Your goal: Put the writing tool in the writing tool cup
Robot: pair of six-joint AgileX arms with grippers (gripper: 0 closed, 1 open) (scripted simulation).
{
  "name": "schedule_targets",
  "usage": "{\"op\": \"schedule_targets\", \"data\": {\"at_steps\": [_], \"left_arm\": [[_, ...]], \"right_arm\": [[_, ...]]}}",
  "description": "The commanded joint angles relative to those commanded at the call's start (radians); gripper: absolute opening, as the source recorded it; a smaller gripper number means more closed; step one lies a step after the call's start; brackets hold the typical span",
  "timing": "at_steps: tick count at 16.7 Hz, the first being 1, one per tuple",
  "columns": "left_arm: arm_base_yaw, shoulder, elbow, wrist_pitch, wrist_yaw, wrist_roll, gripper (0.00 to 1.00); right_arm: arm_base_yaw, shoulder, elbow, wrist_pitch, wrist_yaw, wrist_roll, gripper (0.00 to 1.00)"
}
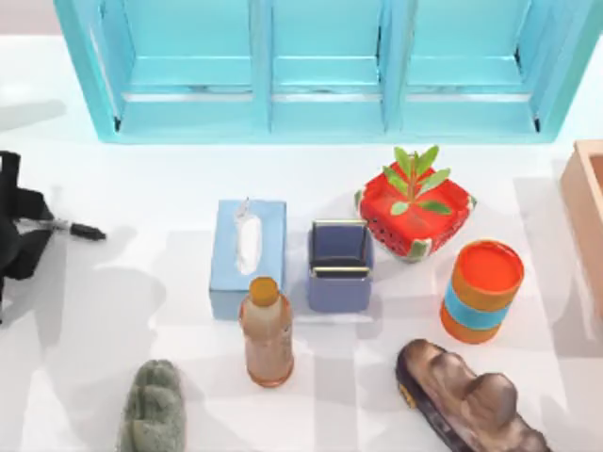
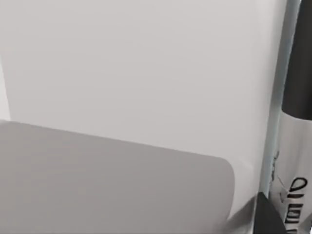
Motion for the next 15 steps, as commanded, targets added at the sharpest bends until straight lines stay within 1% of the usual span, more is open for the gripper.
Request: {"op": "schedule_targets", "data": {"at_steps": [3,4,6,9,12,15], "left_arm": [[0.000,0.000,0.000,0.000,0.000,0.000,0.00],[0.032,-0.222,0.030,-0.470,-0.041,0.095,0.00],[0.036,-0.234,0.028,-0.484,-0.040,0.096,0.00],[0.055,-0.324,0.016,-0.580,-0.033,0.107,0.00],[0.083,-0.496,0.000,-0.749,-0.018,0.130,0.00],[0.116,-0.729,-0.013,-0.955,0.003,0.159,0.00]], "right_arm": [[0.000,0.000,0.000,0.000,0.000,0.000,1.00],[0.000,0.000,0.000,0.000,0.000,0.000,1.00],[0.000,0.000,0.000,0.000,0.000,0.000,1.00],[0.000,0.000,0.000,0.000,0.000,0.000,1.00],[0.000,0.000,0.000,0.000,0.000,0.000,1.00],[0.000,0.000,0.000,0.000,0.000,0.000,1.00]]}}
